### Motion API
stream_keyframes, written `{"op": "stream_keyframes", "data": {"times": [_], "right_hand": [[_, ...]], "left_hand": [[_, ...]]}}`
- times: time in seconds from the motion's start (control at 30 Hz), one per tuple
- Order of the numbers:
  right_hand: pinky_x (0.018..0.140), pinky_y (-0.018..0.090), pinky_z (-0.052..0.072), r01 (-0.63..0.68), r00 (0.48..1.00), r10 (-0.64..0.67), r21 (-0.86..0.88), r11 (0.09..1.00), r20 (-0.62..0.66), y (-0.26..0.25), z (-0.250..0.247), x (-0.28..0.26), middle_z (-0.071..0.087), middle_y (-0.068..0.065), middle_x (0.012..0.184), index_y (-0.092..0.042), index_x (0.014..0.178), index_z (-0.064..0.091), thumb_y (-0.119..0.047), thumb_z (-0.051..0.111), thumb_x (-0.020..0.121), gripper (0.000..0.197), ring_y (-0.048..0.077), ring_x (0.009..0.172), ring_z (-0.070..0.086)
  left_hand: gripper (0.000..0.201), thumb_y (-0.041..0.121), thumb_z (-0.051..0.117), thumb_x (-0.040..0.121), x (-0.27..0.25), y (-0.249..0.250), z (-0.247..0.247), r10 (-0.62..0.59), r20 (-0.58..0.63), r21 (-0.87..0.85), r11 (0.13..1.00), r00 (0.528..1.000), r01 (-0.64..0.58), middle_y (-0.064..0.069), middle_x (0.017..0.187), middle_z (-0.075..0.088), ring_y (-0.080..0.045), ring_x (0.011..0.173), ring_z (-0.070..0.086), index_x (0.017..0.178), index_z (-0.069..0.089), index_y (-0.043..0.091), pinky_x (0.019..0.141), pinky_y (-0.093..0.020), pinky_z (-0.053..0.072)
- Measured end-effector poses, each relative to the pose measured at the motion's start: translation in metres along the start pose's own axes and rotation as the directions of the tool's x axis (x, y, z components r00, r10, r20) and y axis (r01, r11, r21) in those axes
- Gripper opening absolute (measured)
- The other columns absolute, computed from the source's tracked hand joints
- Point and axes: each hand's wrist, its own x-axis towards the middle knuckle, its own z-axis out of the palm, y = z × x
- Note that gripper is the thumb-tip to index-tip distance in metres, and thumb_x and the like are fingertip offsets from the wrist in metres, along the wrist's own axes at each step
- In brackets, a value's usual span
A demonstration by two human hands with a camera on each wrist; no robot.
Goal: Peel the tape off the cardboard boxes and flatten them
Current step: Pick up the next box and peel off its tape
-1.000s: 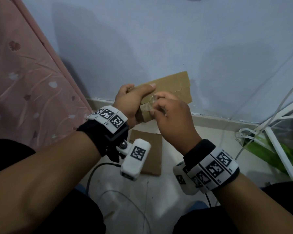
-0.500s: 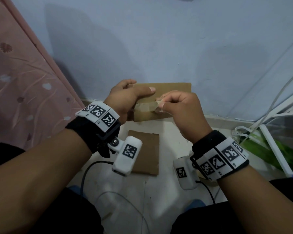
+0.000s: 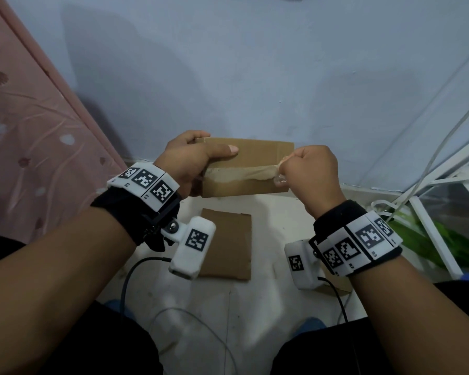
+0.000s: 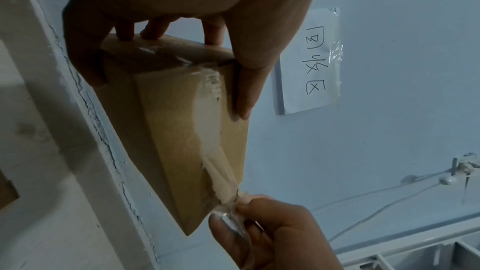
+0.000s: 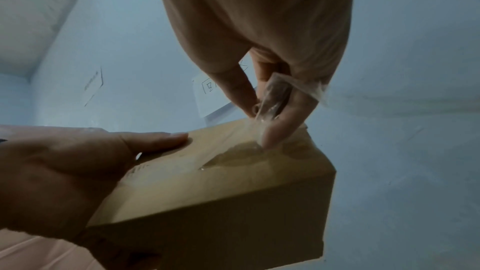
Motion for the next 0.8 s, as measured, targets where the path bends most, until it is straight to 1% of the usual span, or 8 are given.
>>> {"op": "stream_keyframes", "data": {"times": [0.07,0.13,0.2,0.3,0.37,0.43,0.57,0.8], "right_hand": [[0.055,0.034,0.033,-0.016,1.000,0.015,-0.042,0.999,-0.025,0.007,-0.003,0.005,0.040,0.010,0.049,0.013,0.059,0.041,-0.001,0.049,0.058,0.016,0.035,0.051,0.060],[0.058,0.036,0.028,-0.037,0.999,0.035,-0.088,0.995,-0.034,0.016,-0.003,0.009,0.025,0.001,0.048,-0.002,0.055,0.031,-0.007,0.045,0.055,0.014,0.054,0.073,0.067],[0.060,0.037,0.025,-0.061,0.998,0.057,-0.126,0.990,-0.032,0.024,-0.003,0.011,0.015,-0.006,0.047,-0.013,0.055,0.026,-0.010,0.043,0.052,0.017,0.057,0.083,0.065],[0.055,0.034,0.025,-0.087,0.996,0.079,-0.194,0.977,-0.045,0.030,0.002,0.012,0.024,0.005,0.054,-0.013,0.057,0.029,-0.012,0.044,0.055,0.016,0.054,0.073,0.066],[0.051,0.027,0.022,-0.079,0.995,0.061,-0.280,0.957,-0.075,0.037,0.001,0.016,0.027,0.006,0.055,-0.012,0.058,0.031,-0.007,0.052,0.068,0.023,0.039,0.050,0.046],[0.047,0.029,0.017,-0.104,0.991,0.065,-0.357,0.928,-0.119,0.046,-0.003,0.020,0.024,0.003,0.055,-0.012,0.058,0.028,0.000,0.055,0.076,0.033,0.023,0.051,0.025],[0.048,0.031,0.016,-0.156,0.982,0.099,-0.388,0.908,-0.163,0.055,-0.011,0.027,0.023,0.002,0.056,-0.014,0.059,0.025,0.000,0.055,0.077,0.038,0.021,0.052,0.021],[0.048,0.029,0.016,-0.156,0.984,0.094,-0.458,0.875,-0.154,0.063,-0.006,0.026,0.024,0.002,0.056,-0.014,0.059,0.024,0.001,0.057,0.077,0.040,0.019,0.050,0.021]], "left_hand": [[0.063,0.027,0.090,0.071,0.001,-0.001,0.000,-0.010,-0.003,0.005,1.000,1.000,0.010,0.006,0.110,0.064,-0.015,0.077,0.066,0.126,0.060,0.032,0.045,-0.030,0.055],[0.064,0.027,0.091,0.070,0.003,-0.003,-0.001,-0.013,-0.010,0.016,1.000,1.000,0.013,0.005,0.112,0.063,-0.017,0.080,0.066,0.126,0.060,0.031,0.046,-0.031,0.055],[0.064,0.026,0.091,0.070,0.004,-0.004,0.000,-0.026,-0.011,0.017,1.000,1.000,0.026,0.004,0.110,0.063,-0.017,0.079,0.066,0.126,0.060,0.031,0.044,-0.031,0.055],[0.063,0.023,0.091,0.071,0.010,-0.004,-0.001,-0.033,-0.017,0.017,0.999,0.999,0.033,0.004,0.108,0.064,-0.016,0.076,0.065,0.125,0.060,0.030,0.042,-0.031,0.053],[0.063,0.022,0.091,0.070,0.015,-0.002,-0.004,-0.026,-0.038,0.026,0.999,0.999,0.027,0.003,0.109,0.065,-0.017,0.077,0.066,0.125,0.061,0.030,0.042,-0.031,0.053],[0.063,0.022,0.091,0.069,0.019,-0.001,-0.009,-0.031,-0.053,0.042,0.999,0.998,0.034,0.003,0.107,0.067,-0.016,0.076,0.065,0.124,0.062,0.029,0.042,-0.031,0.053],[0.056,0.021,0.089,0.072,0.021,0.000,-0.018,-0.033,-0.045,0.085,0.996,0.998,0.037,0.004,0.094,0.067,-0.014,0.072,0.064,0.122,0.063,0.026,0.041,-0.030,0.052],[0.051,0.021,0.089,0.071,0.025,0.000,-0.019,-0.059,-0.031,0.136,0.989,0.998,0.063,0.002,0.096,0.069,-0.016,0.075,0.065,0.114,0.063,0.028,0.043,-0.034,0.055]]}}
